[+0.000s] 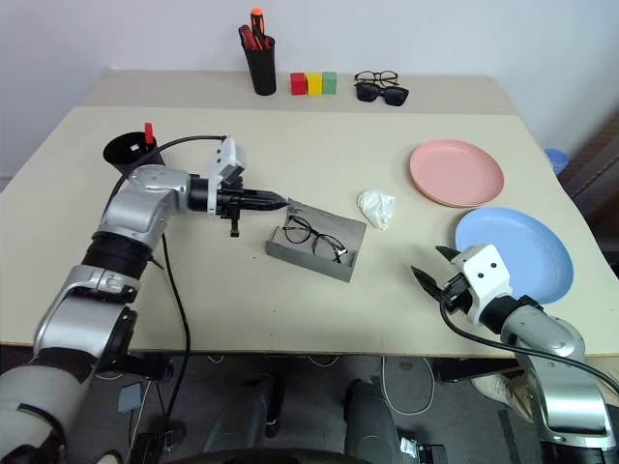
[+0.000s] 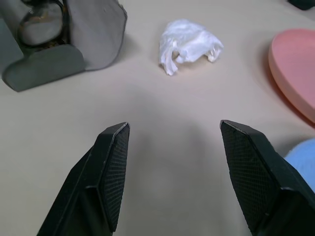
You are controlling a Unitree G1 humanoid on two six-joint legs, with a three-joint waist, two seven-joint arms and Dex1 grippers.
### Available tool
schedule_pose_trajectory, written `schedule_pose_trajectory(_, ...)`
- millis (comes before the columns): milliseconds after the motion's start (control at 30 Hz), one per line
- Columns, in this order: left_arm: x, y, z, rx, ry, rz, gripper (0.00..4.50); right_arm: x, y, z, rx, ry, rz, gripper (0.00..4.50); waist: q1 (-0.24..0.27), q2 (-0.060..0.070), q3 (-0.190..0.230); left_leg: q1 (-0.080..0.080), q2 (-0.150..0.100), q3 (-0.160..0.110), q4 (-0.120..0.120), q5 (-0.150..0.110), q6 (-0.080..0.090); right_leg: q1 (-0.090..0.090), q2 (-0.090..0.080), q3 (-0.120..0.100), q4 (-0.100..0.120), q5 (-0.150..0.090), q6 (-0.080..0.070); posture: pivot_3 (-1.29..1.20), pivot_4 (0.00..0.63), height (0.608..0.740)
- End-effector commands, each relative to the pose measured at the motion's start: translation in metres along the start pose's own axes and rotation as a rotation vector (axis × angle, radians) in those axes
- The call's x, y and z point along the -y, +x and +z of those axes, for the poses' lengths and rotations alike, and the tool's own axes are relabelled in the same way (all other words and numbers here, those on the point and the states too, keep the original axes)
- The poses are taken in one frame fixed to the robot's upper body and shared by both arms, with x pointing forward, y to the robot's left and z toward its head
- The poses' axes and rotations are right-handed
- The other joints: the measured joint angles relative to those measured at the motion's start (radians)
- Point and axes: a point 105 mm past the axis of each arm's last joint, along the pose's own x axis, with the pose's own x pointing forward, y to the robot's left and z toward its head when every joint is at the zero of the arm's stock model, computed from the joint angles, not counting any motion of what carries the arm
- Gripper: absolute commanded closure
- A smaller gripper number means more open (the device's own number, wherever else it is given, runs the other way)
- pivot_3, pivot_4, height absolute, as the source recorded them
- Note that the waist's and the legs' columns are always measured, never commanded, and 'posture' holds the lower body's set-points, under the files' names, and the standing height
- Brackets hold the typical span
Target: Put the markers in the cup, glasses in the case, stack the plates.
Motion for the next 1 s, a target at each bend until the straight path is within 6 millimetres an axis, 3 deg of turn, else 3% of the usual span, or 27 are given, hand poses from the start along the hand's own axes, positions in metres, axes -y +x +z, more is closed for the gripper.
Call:
schedule_pose_trajectory(33,-0.017,0.013,0.019,0.002,0.116,0.096,4.48,0.000,-0.003,0.012,0.042,-0.008,-0.025,1.53,0.000,0.000,0.000,0.000,0.000,0.000,0.000,0.000,0.000,0.000,0.000,0.000,0.000,0.000,0.000,0.00,0.150,0.740)
schedule_pose_trajectory(233,-0.024,0.044,0.015,-0.094,0.203,0.127,4.48,-0.004,-0.006,0.014,0.045,-0.006,-0.043,1.53,-0.001,0.000,0.000,0.000,0.000,0.000,0.000,0.000,0.000,0.000,0.000,0.000,-0.001,0.001,0.002,0.00,0.150,0.740)
schedule_pose_trajectory(433,-0.016,0.058,0.004,-0.193,0.291,0.051,4.48,-0.004,-0.011,0.011,0.043,0.004,-0.066,1.53,-0.001,0.000,0.000,0.000,0.000,0.000,0.000,0.000,0.000,0.000,0.000,0.000,-0.001,0.001,0.002,0.00,0.150,0.740)
schedule_pose_trajectory(733,-0.005,0.041,0.002,-0.225,0.211,-0.137,4.48,-0.018,-0.036,0.006,0.034,0.037,0.034,1.53,-0.002,0.000,0.000,-0.001,0.000,0.000,0.000,0.000,0.000,0.000,0.000,0.000,-0.002,0.001,0.002,0.00,0.150,0.740)
schedule_pose_trajectory(1000,0.012,0.025,-0.010,-0.258,0.147,-0.319,4.48,-0.026,-0.055,0.016,0.086,0.070,0.093,1.53,-0.003,0.000,0.000,-0.001,0.000,0.000,0.000,0.000,0.000,0.000,0.000,0.000,-0.002,0.001,0.002,0.00,0.150,0.740)
